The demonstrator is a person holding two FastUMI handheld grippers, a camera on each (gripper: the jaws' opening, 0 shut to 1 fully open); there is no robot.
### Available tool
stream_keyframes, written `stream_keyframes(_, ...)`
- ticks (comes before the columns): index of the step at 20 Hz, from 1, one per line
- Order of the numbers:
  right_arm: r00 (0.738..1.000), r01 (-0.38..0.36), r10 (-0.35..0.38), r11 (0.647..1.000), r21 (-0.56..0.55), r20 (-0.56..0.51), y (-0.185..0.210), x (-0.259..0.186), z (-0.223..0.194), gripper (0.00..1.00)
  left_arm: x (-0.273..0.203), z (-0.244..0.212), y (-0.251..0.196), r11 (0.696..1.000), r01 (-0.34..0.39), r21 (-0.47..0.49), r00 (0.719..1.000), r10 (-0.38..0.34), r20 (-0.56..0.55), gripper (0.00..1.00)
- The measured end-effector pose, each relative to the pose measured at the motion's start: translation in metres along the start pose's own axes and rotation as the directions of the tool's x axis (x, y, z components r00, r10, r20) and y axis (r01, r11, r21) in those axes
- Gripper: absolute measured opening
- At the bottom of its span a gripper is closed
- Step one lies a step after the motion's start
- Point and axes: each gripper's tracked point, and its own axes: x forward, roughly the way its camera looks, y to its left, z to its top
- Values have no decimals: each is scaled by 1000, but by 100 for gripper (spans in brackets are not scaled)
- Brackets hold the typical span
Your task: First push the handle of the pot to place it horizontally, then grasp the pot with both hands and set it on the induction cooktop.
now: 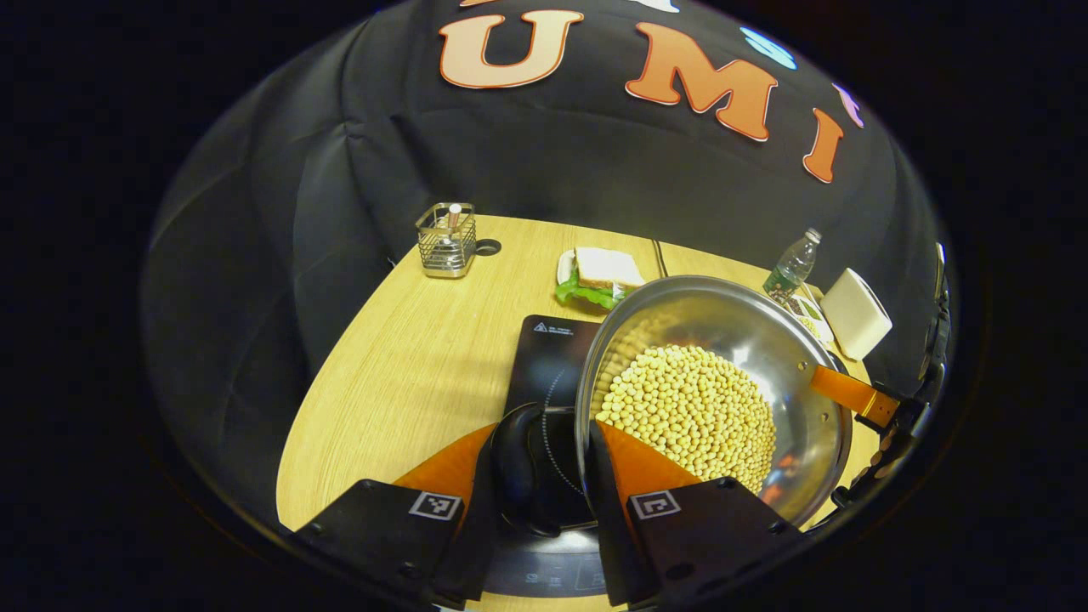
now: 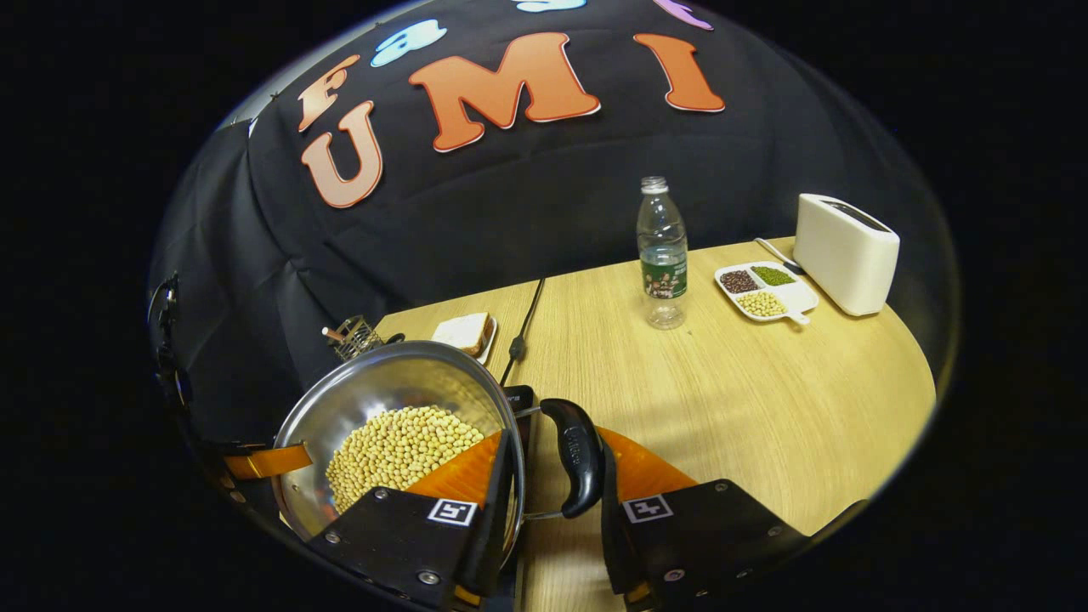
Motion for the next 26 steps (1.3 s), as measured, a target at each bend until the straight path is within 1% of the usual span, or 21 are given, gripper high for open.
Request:
stream_keyframes(1, 1000, 0, 0, 1000, 3, -7, 3, 4, -3, 48, 3, 0, 4, 1000, -2, 1, 1000, 2, 0, 57)
stream_keyframes(2, 1000, 1, -1, 1000, 6, -12, 4, 5, -5, 48, 8, 0, 5, 1000, -1, -1, 1000, 1, -2, 59)
stream_keyframes(3, 1000, 4, -4, 1000, 6, -12, 6, 7, -6, 48, 12, -1, 9, 1000, 0, -3, 1000, 0, -4, 57)
stream_keyframes(4, 1000, 9, -9, 1000, 5, -12, 8, 9, -7, 48, 16, -3, 12, 1000, 2, -9, 1000, -2, -9, 57)
stream_keyframes(5, 1000, 15, -15, 1000, 6, -13, 10, 11, -7, 43, 18, -3, 15, 1000, 4, -12, 1000, -4, -13, 57)
stream_keyframes(6, 1000, 18, -18, 1000, 2, -11, 12, 12, -9, 43, 20, -4, 17, 1000, 7, -14, 1000, -7, -13, 58)
stream_keyframes(7, 1000, 20, -20, 1000, -4, -9, 12, 14, -9, 48, 22, -5, 20, 1000, 9, -15, 1000, -10, -13, 58)
stream_keyframes(8, 1000, 21, -21, 1000, -8, -11, 14, 16, -10, 48, 23, -5, 22, 1000, 12, -15, 1000, -12, -13, 57)
stream_keyframes(10, 1000, 25, -25, 1000, -12, -16, 15, 16, -12, 48, 26, -6, 20, 1000, 16, -17, 1000, -16, -18, 58)
stream_keyframes(11, 1000, 25, -25, 1000, -14, -10, 15, 17, -11, 48, 24, -4, 19, 1000, 18, -17, 1000, -18, -7, 57)
stream_keyframes(12, 1000, 26, -26, 1000, -15, -8, 16, 15, -11, 48, 27, -6, 21, 1000, 19, -18, 1000, -19, -10, 59)
stream_keyframes(13, 1000, 29, -29, 999, -20, -4, 16, 16, -10, 48, 26, -5, 21, 999, 23, -23, 1000, -23, -6, 58)
stream_keyframes(15, 1000, 28, -28, 999, -22, -7, 15, 17, -12, 49, 26, -5, 21, 999, 24, -29, 1000, -24, 0, 57)
stream_keyframes(16, 1000, 24, -25, 999, -20, -14, 14, 15, -14, 51, 25, -4, 21, 999, 21, -30, 1000, -21, 2, 57)
stream_keyframes(18, 1000, 28, -29, 999, -17, -10, 14, 14, -14, 52, 26, -5, 21, 999, 19, -40, 1000, -19, 1, 60)
stream_keyframes(19, 999, 30, -30, 999, -24, -9, 14, 14, -15, 53, 25, -4, 22, 999, 19, -44, 1000, -18, 6, 59)
stream_keyframes(21, 999, 31, -32, 999, -27, -10, 14, 14, -15, 55, 26, -4, 22, 999, 14, -53, 1000, -13, 7, 61)
stream_keyframes(22, 999, 33, -34, 999, -23, -13, 13, 13, -15, 58, 24, -5, 23, 998, 9, -55, 1000, -9, 2, 65)
stream_keyframes(24, 1000, 26, -26, 1000, -9, -2, 14, 8, -10, 62, 22, -1, 22, 999, -5, -44, 1000, 6, 21, 65)
stream_keyframes(25, 999, 28, -28, 1000, -7, 24, 13, 5, -3, 63, 17, 5, 23, 999, -13, -35, 999, 15, 42, 73)
stream_keyframes(26, 999, 18, -18, 1000, -11, 44, 14, -1, 4, 69, 14, 8, 24, 999, -32, -28, 998, 33, 57, 81)
